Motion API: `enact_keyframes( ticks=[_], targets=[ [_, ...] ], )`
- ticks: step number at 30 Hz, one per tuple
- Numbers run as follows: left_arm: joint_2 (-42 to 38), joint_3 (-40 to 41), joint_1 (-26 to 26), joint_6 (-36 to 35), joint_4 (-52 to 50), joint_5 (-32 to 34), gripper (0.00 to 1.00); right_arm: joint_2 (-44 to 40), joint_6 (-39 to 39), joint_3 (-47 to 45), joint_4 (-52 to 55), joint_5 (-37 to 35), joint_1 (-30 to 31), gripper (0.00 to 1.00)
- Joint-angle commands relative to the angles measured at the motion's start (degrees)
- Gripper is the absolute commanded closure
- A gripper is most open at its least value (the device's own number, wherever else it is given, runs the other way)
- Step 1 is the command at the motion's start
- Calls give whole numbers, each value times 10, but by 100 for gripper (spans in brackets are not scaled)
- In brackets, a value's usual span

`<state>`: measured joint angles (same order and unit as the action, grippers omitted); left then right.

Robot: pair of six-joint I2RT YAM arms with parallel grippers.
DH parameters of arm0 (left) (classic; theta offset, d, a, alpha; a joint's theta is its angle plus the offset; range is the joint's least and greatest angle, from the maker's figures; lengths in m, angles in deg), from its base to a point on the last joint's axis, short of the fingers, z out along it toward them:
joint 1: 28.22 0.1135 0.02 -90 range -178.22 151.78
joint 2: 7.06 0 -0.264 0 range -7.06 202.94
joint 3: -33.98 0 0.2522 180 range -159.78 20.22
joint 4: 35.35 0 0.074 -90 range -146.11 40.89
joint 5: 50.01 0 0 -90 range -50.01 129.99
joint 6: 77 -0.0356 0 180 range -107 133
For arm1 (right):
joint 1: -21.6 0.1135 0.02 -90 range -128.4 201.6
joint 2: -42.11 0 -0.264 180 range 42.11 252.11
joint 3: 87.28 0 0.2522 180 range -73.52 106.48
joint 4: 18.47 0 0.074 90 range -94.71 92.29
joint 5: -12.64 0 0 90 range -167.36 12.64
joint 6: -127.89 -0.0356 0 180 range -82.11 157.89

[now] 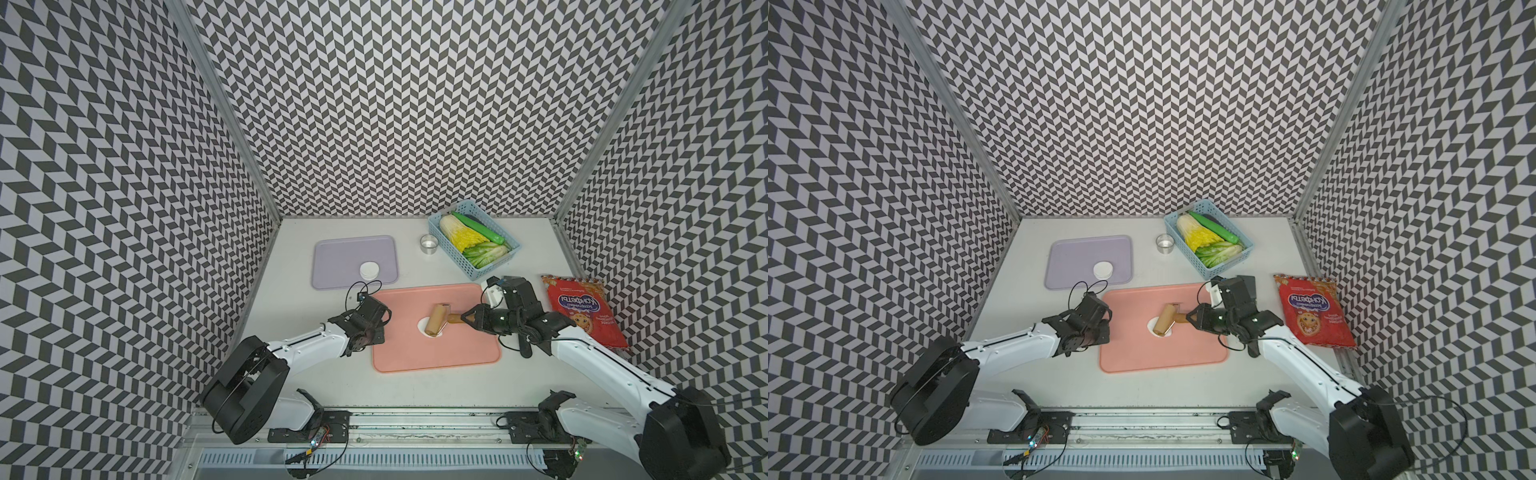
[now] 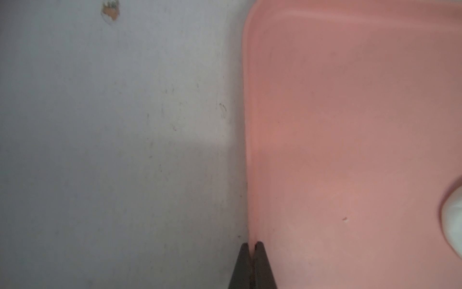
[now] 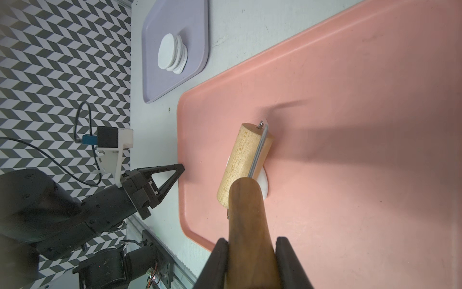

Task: Roll out the dumpling wrappers from the dough
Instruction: Flatten out the dough on the work surface.

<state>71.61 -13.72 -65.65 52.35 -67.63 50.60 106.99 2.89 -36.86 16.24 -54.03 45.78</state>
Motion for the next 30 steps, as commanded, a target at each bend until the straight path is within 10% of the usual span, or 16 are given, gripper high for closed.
enact_keyframes(
  ticks=[1, 30],
  targets=[
    [7, -6, -7, -14, -6, -15, 100, 50, 8, -34, 51, -44, -3, 100],
    [13, -13, -7, -15, -6, -14, 100, -14, 15, -48, 104, -72, -7, 100]
  ],
)
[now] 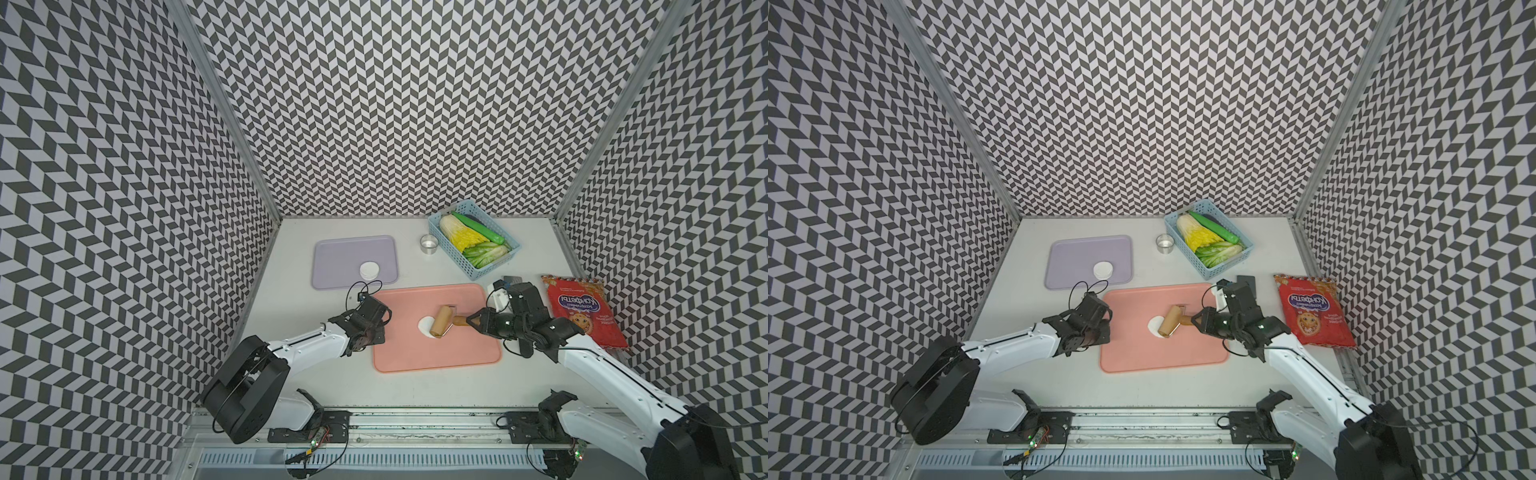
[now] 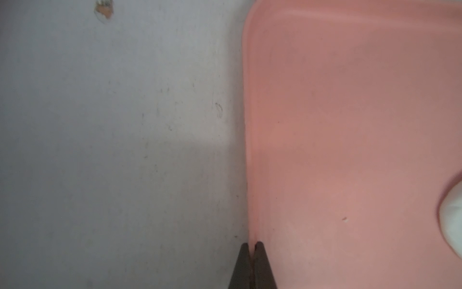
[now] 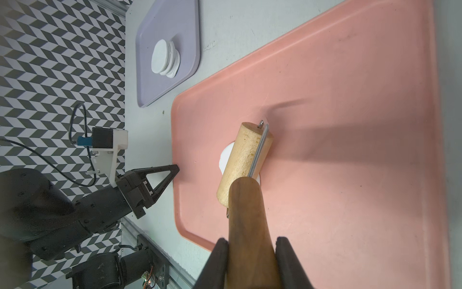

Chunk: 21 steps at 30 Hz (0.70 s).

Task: Roll out the dumpling wrappers from the dough
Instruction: Flatten out the dough on the work surface.

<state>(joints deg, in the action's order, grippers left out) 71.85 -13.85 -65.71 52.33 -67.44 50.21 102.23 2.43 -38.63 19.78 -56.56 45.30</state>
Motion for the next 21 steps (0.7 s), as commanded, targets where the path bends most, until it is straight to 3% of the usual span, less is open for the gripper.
enact_keyframes(
  ticks=[1, 11, 21],
  targets=[
    [12, -12, -6, -15, -9, -10, 100, 39, 18, -32, 63, -47, -2, 100],
    [15, -13, -8, -15, -5, -15, 100, 92, -1, -64, 0, -62, 6, 100],
    [14, -12, -8, -14, -7, -14, 100, 163, -43, -61, -77, -62, 54, 100]
  ],
)
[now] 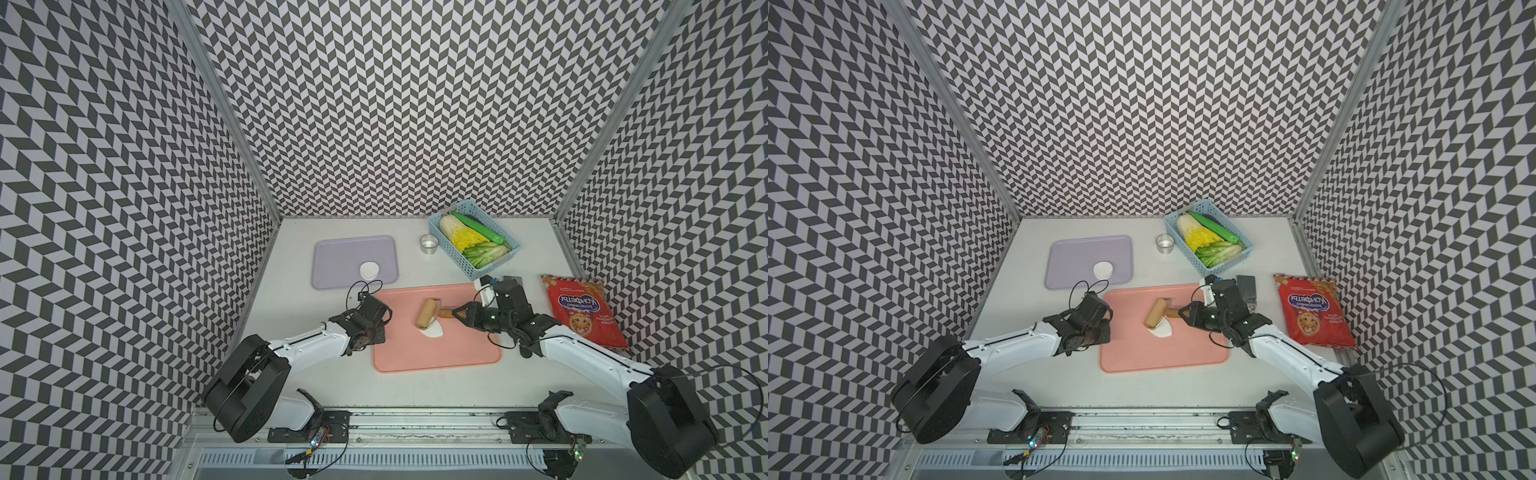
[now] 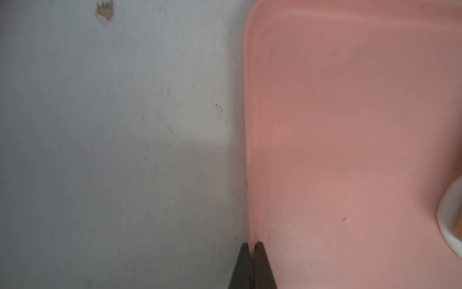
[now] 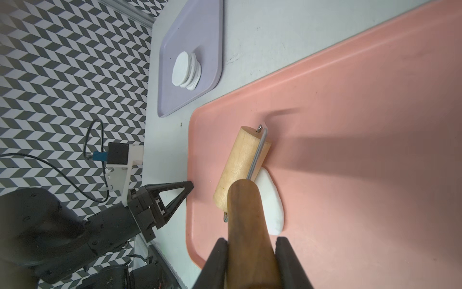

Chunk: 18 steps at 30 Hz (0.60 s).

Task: Roll out the dumpling wrappers from the dough
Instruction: Flatten out the dough on the work surface.

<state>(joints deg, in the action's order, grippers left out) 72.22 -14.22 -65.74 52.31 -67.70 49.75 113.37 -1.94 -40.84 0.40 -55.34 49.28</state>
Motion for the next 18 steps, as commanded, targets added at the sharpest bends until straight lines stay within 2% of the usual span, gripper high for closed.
enact_keyframes(
  ticks=[1, 4, 8, 13, 18],
  targets=[
    [10, -8, -8, -14, -4, -9, 100, 54, -2, -40, 109, -70, 14, 100],
    [8, -8, -7, -15, -7, -5, 100, 41, -13, -29, 115, -67, 14, 100],
    [4, -6, -7, -14, -8, -2, 100, -28, -15, -7, 172, -78, 6, 100],
    [4, -2, -5, -12, -5, 0, 100, -102, 10, 31, 260, -55, -17, 100],
    [4, -4, -5, -12, -4, 0, 100, -129, 40, 49, 291, 17, -18, 100]
  ],
)
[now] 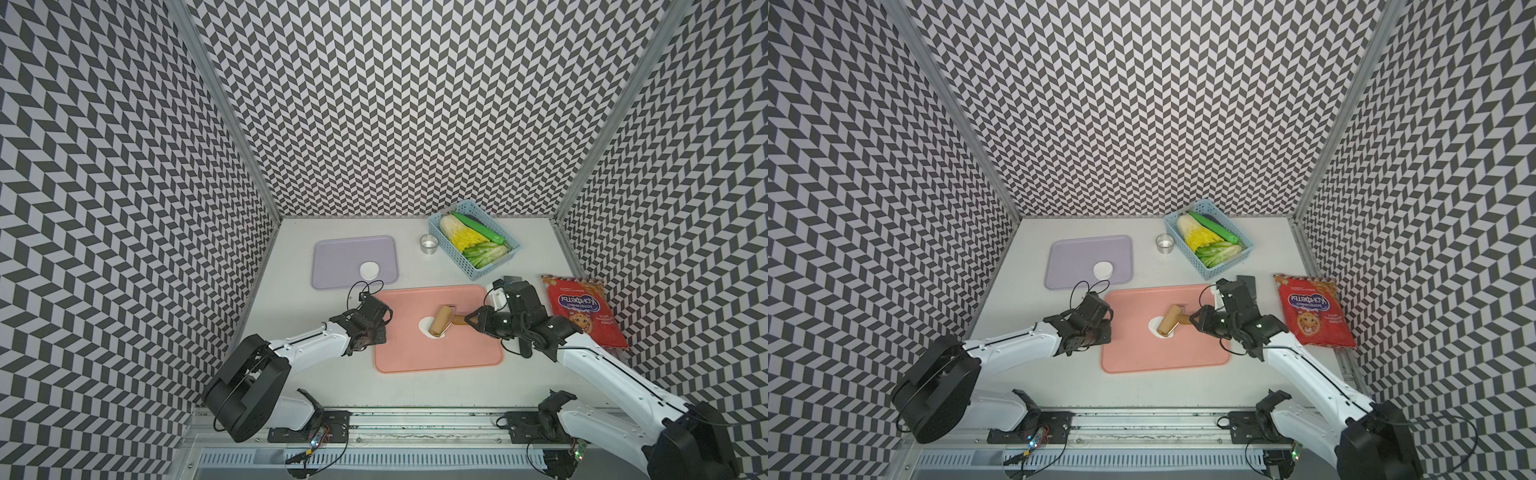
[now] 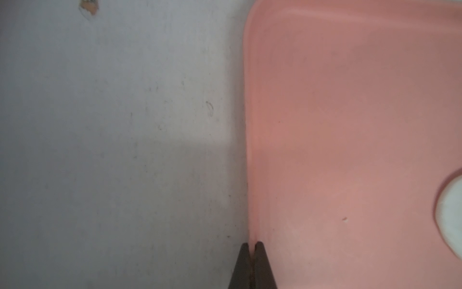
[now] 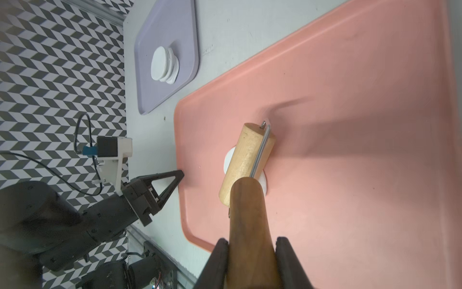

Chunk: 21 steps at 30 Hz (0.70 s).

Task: Roll out the dumpling wrappers from the dough
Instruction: Flatten out the dough on the work surface.

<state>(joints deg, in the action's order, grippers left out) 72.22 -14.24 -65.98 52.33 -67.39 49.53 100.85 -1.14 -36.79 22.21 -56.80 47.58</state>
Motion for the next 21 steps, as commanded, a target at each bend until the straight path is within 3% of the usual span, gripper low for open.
enact_keyframes(
  ticks=[1, 14, 21],
  targets=[
    [5, -3, -3, -13, -7, 3, 100, 0, 40, 5, 73, 44, -1, 100],
    [10, -6, -4, -15, -4, -3, 100, 96, 59, -39, 18, 39, -1, 100],
    [7, -5, -4, -13, -8, -2, 100, 137, 33, -50, -56, 37, -1, 100]
  ],
)
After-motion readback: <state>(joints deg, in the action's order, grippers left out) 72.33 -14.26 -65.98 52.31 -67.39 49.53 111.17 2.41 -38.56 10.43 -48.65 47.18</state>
